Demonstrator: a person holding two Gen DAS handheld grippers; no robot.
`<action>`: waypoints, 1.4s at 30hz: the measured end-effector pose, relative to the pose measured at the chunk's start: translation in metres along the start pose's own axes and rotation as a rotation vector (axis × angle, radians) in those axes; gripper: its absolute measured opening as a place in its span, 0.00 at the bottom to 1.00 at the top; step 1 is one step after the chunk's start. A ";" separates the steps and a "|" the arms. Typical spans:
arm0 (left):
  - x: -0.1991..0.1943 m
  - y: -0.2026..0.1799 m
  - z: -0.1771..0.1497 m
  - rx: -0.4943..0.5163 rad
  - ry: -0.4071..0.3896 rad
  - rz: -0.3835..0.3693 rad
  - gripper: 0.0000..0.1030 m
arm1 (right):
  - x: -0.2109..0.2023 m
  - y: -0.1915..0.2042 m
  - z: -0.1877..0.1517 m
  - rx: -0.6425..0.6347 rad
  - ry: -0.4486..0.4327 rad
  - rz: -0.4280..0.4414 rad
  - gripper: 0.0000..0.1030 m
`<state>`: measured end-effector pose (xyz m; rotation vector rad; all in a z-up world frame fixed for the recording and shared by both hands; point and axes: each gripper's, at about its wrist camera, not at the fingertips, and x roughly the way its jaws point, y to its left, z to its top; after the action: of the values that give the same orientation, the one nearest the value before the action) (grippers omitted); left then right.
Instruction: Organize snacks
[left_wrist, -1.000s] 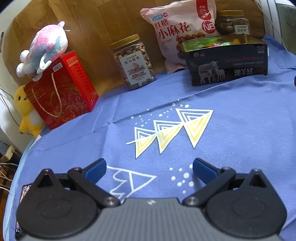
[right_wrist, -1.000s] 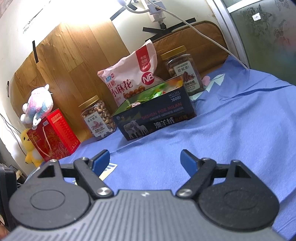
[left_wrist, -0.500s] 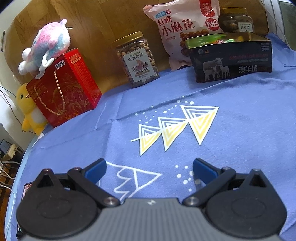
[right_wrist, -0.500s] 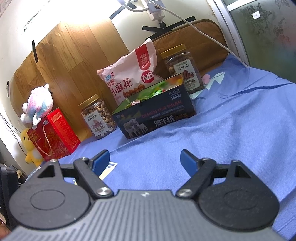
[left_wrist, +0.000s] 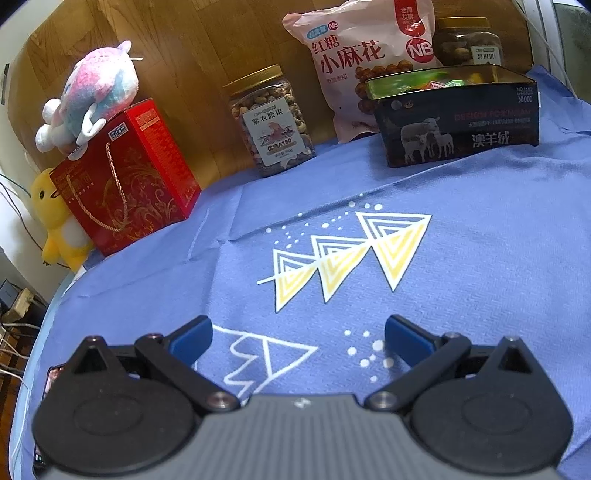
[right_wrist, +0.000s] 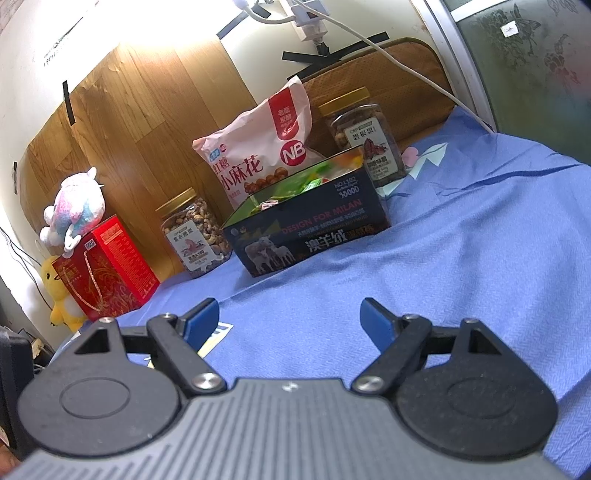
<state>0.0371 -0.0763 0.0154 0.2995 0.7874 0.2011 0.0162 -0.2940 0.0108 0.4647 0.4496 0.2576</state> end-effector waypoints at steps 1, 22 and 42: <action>0.000 0.000 0.000 0.000 0.000 0.000 1.00 | 0.000 0.000 0.000 0.001 0.000 0.000 0.83; 0.001 -0.002 0.000 0.006 0.007 -0.013 1.00 | 0.000 -0.002 0.000 0.007 -0.003 -0.005 0.83; 0.001 -0.003 0.001 0.020 0.006 -0.012 1.00 | 0.000 -0.002 0.000 0.008 -0.002 -0.004 0.83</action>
<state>0.0386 -0.0787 0.0145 0.3130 0.7973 0.1833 0.0167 -0.2962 0.0099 0.4723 0.4499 0.2514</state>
